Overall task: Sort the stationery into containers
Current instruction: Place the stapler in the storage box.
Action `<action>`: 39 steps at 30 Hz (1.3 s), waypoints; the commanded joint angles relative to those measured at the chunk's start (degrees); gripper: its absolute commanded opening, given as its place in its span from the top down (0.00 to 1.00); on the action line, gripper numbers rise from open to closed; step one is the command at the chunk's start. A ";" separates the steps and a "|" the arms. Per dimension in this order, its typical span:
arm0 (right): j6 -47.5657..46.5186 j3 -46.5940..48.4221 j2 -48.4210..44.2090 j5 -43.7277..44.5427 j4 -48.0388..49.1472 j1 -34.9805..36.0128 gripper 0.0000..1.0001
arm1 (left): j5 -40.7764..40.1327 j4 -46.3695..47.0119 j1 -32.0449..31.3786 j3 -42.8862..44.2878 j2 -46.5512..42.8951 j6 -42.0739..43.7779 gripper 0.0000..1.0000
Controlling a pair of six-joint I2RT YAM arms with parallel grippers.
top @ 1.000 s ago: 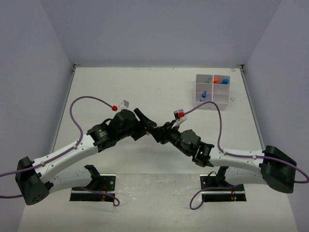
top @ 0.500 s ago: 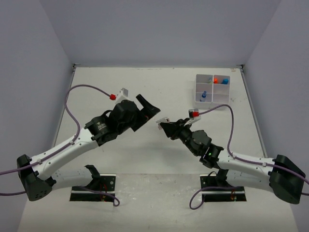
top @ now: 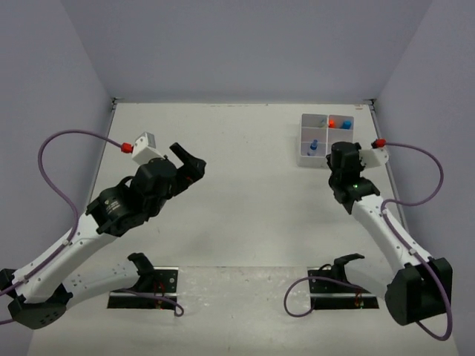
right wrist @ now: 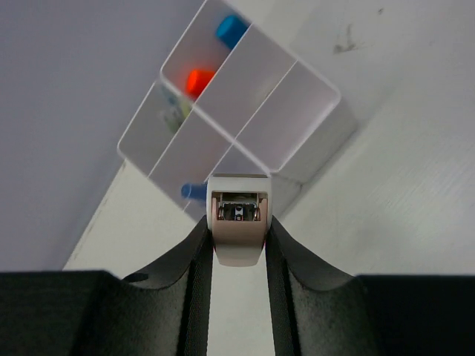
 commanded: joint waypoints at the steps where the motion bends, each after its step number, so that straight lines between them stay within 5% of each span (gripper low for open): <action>1: 10.86 12.21 11.72 5.86 -16.06 -5.22 1.00 | -4.23 -6.89 0.17 -1.03 -2.96 14.55 0.00; 11: 10.03 24.62 25.54 4.72 -16.69 -9.22 1.00 | -6.67 -5.62 0.17 -11.02 -16.65 20.37 0.00; 24: 6.80 25.43 32.87 3.31 -11.68 -9.75 0.99 | -7.25 -5.05 0.17 -14.28 -18.04 19.18 0.00; 29: 3.95 25.54 33.34 1.84 -9.52 -10.13 0.66 | -6.81 -4.75 0.14 -14.63 -18.61 19.24 0.00; 32: 3.29 26.06 33.77 1.03 -9.37 -10.40 0.65 | -6.87 -4.69 0.17 -14.69 -19.50 19.18 0.00; 39: 1.38 26.76 34.18 -0.44 -9.37 -10.71 0.24 | -6.72 -4.25 0.16 -14.89 -20.58 19.45 0.00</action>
